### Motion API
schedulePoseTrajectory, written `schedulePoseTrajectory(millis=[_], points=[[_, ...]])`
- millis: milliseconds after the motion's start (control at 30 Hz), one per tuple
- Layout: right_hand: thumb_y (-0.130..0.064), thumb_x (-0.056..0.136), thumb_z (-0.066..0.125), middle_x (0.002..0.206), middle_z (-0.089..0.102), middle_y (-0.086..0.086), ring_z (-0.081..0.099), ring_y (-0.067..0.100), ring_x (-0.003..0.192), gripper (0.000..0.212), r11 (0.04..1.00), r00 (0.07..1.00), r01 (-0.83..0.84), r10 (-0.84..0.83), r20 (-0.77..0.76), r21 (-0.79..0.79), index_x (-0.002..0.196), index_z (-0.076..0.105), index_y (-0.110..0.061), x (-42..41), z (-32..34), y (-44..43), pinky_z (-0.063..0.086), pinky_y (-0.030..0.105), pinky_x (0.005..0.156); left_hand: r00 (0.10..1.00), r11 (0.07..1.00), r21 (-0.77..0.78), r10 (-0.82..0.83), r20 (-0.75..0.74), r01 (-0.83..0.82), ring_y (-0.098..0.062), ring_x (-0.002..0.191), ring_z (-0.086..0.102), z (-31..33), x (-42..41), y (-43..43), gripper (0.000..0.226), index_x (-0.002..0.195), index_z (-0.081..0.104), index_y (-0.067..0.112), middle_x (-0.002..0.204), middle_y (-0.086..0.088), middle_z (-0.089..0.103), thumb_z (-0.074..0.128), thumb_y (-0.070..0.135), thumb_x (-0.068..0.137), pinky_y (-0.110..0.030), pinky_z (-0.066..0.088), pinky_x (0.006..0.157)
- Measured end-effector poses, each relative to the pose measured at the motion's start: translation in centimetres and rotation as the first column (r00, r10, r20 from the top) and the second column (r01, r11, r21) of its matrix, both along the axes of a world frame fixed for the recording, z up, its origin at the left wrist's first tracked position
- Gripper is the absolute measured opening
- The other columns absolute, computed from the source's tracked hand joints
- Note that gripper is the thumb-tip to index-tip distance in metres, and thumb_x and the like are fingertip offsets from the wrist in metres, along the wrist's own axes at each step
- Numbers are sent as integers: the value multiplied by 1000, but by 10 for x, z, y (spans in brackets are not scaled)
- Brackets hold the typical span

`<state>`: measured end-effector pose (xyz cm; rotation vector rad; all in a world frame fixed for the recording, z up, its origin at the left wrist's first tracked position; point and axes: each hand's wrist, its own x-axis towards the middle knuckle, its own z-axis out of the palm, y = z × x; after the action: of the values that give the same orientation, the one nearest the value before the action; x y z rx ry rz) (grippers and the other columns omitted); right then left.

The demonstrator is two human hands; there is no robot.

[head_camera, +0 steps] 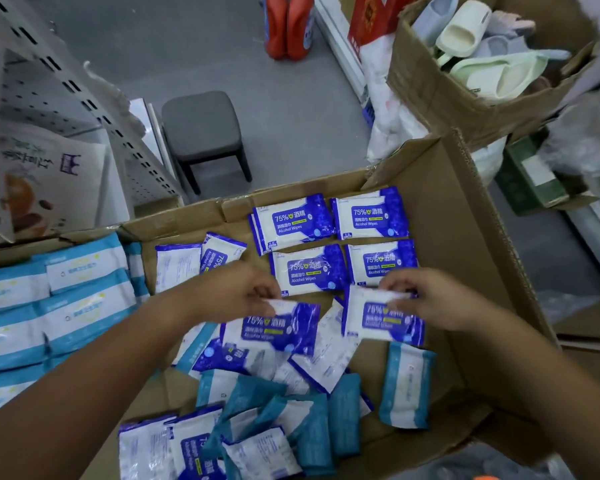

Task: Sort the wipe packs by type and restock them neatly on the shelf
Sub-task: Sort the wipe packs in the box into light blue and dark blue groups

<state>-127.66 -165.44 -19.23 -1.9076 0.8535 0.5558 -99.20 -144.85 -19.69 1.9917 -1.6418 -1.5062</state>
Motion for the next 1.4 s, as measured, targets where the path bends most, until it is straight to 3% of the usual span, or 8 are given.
schedulePoseTrajectory(millis=[200, 400, 533, 667, 800, 933, 1133, 1400], points=[[-24, 92, 68, 120, 63, 1, 62, 19, 104, 23, 966, 996, 16, -38, -79, -259, 114, 63, -29, 43, -3, -53, 57, 40, 87, 965, 974, -122, 208, 159, -190, -13, 98, 65, -15, -17, -72, 25, 114, 68, 22, 110, 4, 71, 71, 32, 91, -37, 56, 85], [-29, 98, 51, 122, 64, 3, 54, 24, 114, 27, 779, 971, -235, 163, -175, -581, 123, 63, -28, 68, -29, -50, 37, 43, 101, 818, 969, -241, 94, 568, 55, -20, 118, 52, -37, -31, -86, 33, 127, 64, 25, 124, -1, 61, 57, 39, 98, -36, 45, 92], [-30, 94, 57, 122, 59, 4, 50, 24, 117, 28, 646, 946, -322, 198, -256, -692, 122, 62, -26, 66, -37, -43, 31, 45, 103, 804, 965, -262, 162, 572, -7, -23, 119, 51, -43, -31, -80, 35, 128, 63, 23, 126, -3, 60, 60, 38, 96, -39, 44, 93], [-29, 88, 64, 116, 59, 5, 53, 27, 110, 30, 631, 988, -153, 115, -103, -761, 116, 60, -21, 56, -23, -29, 38, 41, 94, 850, 883, -466, 286, 443, -54, -24, 101, 62, -26, -57, -72, 23, 113, 68, 20, 109, -3, 66, 66, 30, 92, -34, 44, 79], [-32, 92, 56, 101, 66, 3, 64, 27, 94, 15, 781, 994, -42, -31, -105, -624, 101, 61, -21, 30, -7, 16, 50, 35, 74, 854, 963, -255, 60, 516, 86, -25, 92, 62, -32, -129, -36, 45, 105, 66, 23, 99, -2, 62, 57, 63, 84, -37, 47, 74], [-30, 89, 55, 111, 62, 1, 61, 24, 104, 19, 870, 988, -152, 117, -103, -468, 105, 63, -23, -8, -30, 68, 50, 34, 82, 822, 988, -119, -15, 569, 101, -26, 84, 55, -49, -165, -1, 84, 108, 59, 21, 96, -5, 58, 76, 72, 44, -42, 44, 68], [-29, 86, 62, 114, 60, -2, 57, 20, 107, 22, 852, 981, -187, 191, -43, -490, 107, 65, -26, -18, -42, 91, 42, 33, 87, 784, 970, -234, 90, 615, 72, -29, 87, 58, -47, -145, 11, 48, 96, 66, 15, 96, -9, 61, 79, 38, 55, -41, 51, 74], [-17, 83, 64, 102, 65, -4, 60, 16, 99, 24, 933, 984, -78, 129, 123, -350, 106, 68, -21, -5, -42, 86, 49, 31, 83, 914, 956, -269, 212, 346, -119, -27, 86, 64, -28, -70, 24, 42, 120, 54, 20, 110, -3, 65, 35, 35, 86, -31, 42, 62]])
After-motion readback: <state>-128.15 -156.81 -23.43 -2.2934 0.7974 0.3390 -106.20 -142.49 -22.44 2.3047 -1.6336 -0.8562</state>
